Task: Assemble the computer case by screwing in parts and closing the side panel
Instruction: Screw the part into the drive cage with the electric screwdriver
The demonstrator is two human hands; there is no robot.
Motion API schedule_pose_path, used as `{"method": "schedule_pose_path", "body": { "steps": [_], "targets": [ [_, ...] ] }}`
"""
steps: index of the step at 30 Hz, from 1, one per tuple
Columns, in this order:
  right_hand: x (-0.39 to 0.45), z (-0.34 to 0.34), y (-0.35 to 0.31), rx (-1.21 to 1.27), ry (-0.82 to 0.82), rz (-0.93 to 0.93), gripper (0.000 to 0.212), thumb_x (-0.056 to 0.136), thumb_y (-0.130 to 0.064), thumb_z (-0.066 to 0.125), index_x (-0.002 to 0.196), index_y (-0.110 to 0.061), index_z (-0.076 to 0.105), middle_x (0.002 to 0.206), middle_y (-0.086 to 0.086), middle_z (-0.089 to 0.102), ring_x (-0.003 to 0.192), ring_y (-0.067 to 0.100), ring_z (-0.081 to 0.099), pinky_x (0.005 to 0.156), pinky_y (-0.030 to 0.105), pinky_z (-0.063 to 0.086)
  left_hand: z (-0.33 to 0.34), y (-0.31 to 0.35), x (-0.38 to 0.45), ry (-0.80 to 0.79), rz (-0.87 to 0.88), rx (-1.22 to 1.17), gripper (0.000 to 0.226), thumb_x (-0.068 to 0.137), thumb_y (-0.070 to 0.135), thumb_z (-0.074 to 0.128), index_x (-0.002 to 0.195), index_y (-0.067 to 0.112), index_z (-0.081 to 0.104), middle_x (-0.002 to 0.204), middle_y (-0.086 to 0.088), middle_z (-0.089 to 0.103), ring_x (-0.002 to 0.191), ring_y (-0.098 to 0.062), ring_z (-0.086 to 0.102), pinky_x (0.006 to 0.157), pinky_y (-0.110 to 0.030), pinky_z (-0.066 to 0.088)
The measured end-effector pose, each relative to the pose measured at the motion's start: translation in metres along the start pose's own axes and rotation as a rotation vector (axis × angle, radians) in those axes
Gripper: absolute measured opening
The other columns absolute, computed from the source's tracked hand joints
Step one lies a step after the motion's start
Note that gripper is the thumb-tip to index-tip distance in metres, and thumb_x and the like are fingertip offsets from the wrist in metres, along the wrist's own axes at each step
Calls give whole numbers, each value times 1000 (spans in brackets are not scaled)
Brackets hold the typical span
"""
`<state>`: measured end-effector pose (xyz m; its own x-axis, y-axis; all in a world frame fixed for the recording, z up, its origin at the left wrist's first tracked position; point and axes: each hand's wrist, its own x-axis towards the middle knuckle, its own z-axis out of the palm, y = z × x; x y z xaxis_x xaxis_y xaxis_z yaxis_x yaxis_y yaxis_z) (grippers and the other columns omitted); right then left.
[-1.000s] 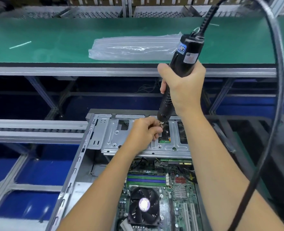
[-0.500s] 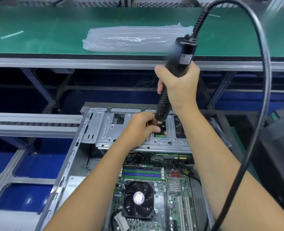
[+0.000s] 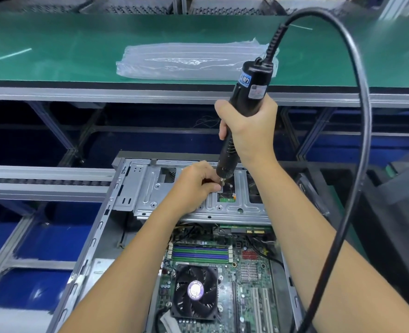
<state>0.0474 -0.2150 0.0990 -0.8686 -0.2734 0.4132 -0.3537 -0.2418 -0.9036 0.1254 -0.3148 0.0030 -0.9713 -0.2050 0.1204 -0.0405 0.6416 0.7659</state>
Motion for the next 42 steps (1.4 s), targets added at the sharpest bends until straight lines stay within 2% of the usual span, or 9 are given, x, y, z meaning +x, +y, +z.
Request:
{"method": "schedule_pose_path", "body": {
  "steps": [4, 10, 15, 20, 23, 25, 29, 36, 42],
  "targets": [
    [-1, 2, -2, -11, -37, -9, 19, 82, 1, 69, 79, 0, 51, 56, 13, 51, 39, 22, 48, 47, 26, 44, 0, 0, 1, -9, -5, -8, 6, 78, 5, 73, 83, 9, 73, 82, 11, 56, 78, -4, 52, 72, -9, 37],
    [-6, 1, -3, -27, -129, -18, 17, 82, -1, 68, 76, 2, 52, 54, 12, 53, 42, 20, 49, 51, 28, 47, 0, 2, 0, -15, -3, -8, 6, 79, 5, 72, 83, 8, 72, 90, -1, 62, 86, -16, 58, 80, -25, 45],
    [-7, 2, -2, -20, -173, -25, 17, 78, -3, 66, 74, 6, 52, 53, 21, 51, 42, 22, 49, 51, 31, 47, 2, 2, 0, -29, 17, -22, 11, 80, 0, 68, 86, 9, 72, 91, -2, 63, 87, -15, 59, 79, -22, 45],
    [-6, 2, 2, -17, -152, -12, 19, 79, -5, 68, 70, -3, 51, 48, 9, 53, 42, 24, 49, 53, 28, 47, -2, -2, -1, -10, 35, -66, 13, 85, -8, 57, 83, 0, 68, 87, 1, 58, 83, -14, 55, 78, -20, 43],
    [-5, 1, 3, -7, -147, -17, 22, 79, -4, 68, 69, -8, 49, 48, 5, 53, 42, 24, 50, 53, 28, 46, -3, 0, -2, 11, 38, -75, 27, 85, -10, 56, 73, 13, 61, 79, 11, 51, 74, 0, 50, 70, -12, 36],
    [-5, 2, 3, -12, -163, -22, 19, 79, -4, 68, 70, -4, 50, 48, 7, 53, 42, 23, 49, 52, 29, 47, -3, 1, -2, 1, 41, -66, 29, 83, -7, 59, 72, 20, 59, 80, 11, 52, 75, 1, 51, 70, -6, 34],
    [-9, 5, 3, -34, -218, -28, 18, 78, -3, 68, 72, 4, 52, 49, -2, 54, 42, 19, 50, 51, 35, 48, -3, 1, -3, -5, 27, -68, 5, 81, -1, 63, 81, 2, 66, 85, -3, 57, 77, -14, 54, 67, -16, 40],
    [-11, 4, -1, -39, -232, -44, 20, 81, -4, 71, 73, 3, 53, 51, -2, 55, 44, 18, 52, 53, 38, 49, -3, 3, -4, -9, 30, -71, 5, 79, -2, 62, 81, 0, 67, 86, -10, 58, 78, -21, 55, 70, -28, 43],
    [-13, 5, 0, -32, -230, -36, 17, 77, -3, 68, 74, 4, 54, 51, -4, 55, 44, 20, 51, 50, 38, 48, -3, 2, -5, -5, 26, -71, 8, 79, -4, 60, 81, 0, 67, 86, -10, 59, 79, -22, 54, 69, -26, 42]
  ]
}}
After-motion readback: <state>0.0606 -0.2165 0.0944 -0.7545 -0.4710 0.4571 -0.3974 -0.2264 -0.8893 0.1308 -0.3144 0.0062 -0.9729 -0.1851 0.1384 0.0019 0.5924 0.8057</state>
